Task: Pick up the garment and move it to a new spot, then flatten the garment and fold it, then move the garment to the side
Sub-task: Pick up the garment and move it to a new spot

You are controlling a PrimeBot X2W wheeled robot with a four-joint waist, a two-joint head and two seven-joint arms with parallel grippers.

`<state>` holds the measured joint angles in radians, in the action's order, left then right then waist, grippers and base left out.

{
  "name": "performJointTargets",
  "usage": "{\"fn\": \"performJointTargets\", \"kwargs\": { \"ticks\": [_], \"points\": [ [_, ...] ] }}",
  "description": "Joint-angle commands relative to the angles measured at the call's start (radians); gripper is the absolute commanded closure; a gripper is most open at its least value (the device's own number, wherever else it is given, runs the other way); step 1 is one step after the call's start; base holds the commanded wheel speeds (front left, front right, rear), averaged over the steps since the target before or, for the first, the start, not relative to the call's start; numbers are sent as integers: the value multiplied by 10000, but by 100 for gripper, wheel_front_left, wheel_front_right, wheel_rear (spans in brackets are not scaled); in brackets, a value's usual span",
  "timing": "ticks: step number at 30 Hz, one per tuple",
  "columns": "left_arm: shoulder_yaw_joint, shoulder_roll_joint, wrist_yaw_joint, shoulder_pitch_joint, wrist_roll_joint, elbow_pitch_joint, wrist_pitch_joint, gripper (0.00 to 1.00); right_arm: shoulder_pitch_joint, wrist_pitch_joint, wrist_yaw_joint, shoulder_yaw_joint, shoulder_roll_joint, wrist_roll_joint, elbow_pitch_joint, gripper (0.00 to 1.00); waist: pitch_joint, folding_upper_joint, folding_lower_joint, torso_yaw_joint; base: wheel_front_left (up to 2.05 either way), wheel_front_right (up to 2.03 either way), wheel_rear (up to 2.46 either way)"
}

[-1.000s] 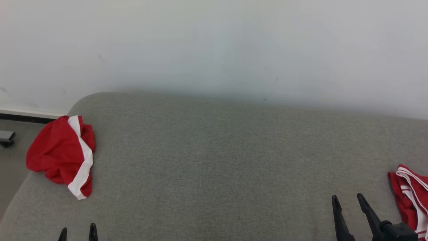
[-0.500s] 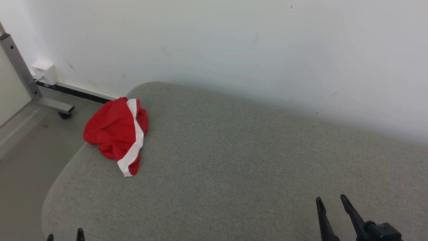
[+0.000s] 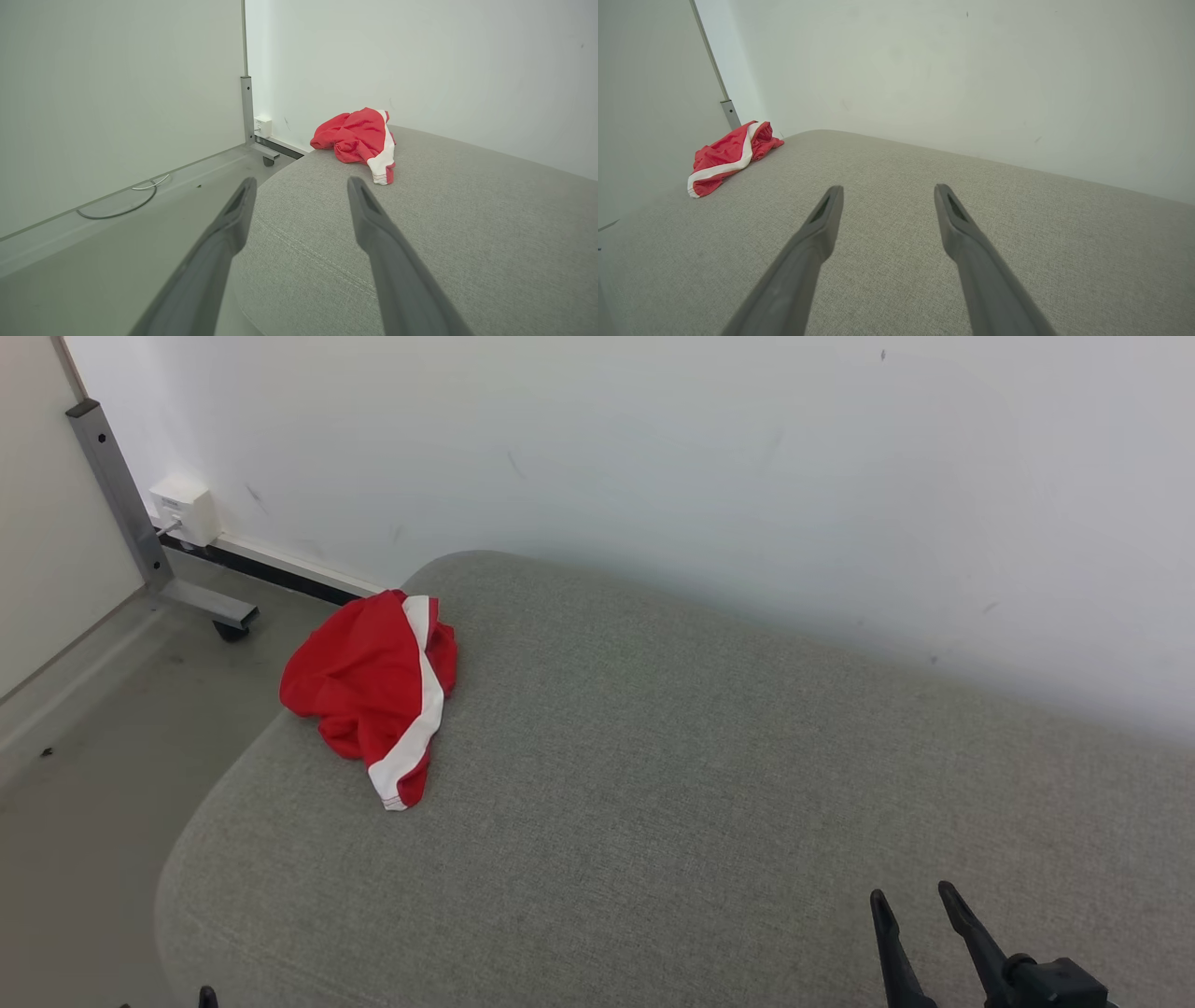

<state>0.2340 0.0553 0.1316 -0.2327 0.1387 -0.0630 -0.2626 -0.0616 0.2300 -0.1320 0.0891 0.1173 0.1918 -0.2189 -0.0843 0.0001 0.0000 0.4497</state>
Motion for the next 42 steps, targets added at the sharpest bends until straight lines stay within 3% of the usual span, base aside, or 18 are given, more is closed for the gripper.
{"fn": "performJointTargets", "kwargs": {
  "ticks": [1, 7, 11, 15, 20, 23, 29, 36, 42],
  "points": [
    [27, -27, -21, -54, -111, 25, -28, 0, 51, 34, 25, 18, 89, 42, -31, 0, -3, -1, 0, -22, 0, 0, 0],
    [-305, -22, -21, -8, -3, -62, -28, 0, 131, -32, 25, 107, 172, 100, -4, 0, 22, -1, 0, -232, 0, 0, 0],
    [-607, 322, -21, 504, 677, -279, -28, 0, 267, -101, 25, 246, 252, 95, 82, 0, 171, -1, 0, -480, 0, 0, 0],
    [-1134, 1310, -21, 1664, 1575, -880, 339, 0, 617, -270, 25, 471, 394, 15, 283, 0, 597, -1, 0, -883, 0, 0, 0],
    [-1292, 2668, -21, 3585, 3089, -1610, 1868, 0, 1321, -576, 24, 942, 605, -118, 614, 0, 1491, -1, 0, -1800, 0, 0, 0],
    [-707, 3211, -20, 5000, 4571, -2226, 2824, 0, 1865, -778, 25, 1396, 745, -173, 818, 0, 2224, -1, 0, -2530, 0, 0, 0],
    [218, 4507, -146, 6749, 6146, -3079, 4602, 0, 2986, -925, 25, 2042, 684, -347, 1236, 0, 3914, -1, 0, -3934, 0, 0, 0],
    [1679, 5585, -1166, 8038, 7648, -4184, 6197, 0, 3812, -584, 25, 2347, 291, -501, 1341, 0, 5431, -1, 0, -5305, 0, 0, 0],
    [2166, 6105, -1678, 8257, 8251, -4565, 7272, 0, 4032, -316, 25, 2178, 68, -594, 1393, 0, 6115, -1, 0, -5802, 0, 0, 0]
  ]
}}
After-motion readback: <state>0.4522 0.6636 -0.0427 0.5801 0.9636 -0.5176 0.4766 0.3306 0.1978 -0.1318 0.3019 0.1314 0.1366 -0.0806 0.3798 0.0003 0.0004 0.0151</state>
